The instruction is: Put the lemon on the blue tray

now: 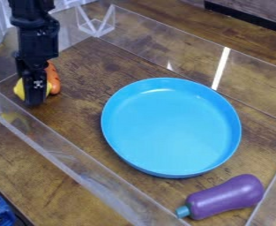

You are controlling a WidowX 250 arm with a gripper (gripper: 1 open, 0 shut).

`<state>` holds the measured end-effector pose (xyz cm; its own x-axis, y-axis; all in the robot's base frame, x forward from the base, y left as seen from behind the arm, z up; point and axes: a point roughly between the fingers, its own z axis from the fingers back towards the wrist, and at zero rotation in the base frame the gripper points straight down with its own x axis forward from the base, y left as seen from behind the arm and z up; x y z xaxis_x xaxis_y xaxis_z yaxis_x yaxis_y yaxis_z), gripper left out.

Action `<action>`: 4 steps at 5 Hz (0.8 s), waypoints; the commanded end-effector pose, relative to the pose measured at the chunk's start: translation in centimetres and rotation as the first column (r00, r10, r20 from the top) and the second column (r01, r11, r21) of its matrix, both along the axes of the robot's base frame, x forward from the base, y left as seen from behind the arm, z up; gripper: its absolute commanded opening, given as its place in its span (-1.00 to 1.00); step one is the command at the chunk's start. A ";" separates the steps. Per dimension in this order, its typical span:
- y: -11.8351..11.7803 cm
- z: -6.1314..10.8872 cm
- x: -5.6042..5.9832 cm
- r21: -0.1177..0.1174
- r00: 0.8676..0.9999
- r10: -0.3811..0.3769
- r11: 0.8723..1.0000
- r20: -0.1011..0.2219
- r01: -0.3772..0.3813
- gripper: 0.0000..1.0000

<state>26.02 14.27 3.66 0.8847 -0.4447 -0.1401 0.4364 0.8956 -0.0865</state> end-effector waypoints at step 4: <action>0.1 1.7 1.8 0.016 0.998 -0.011 1.000 0.062 0.010 -1.00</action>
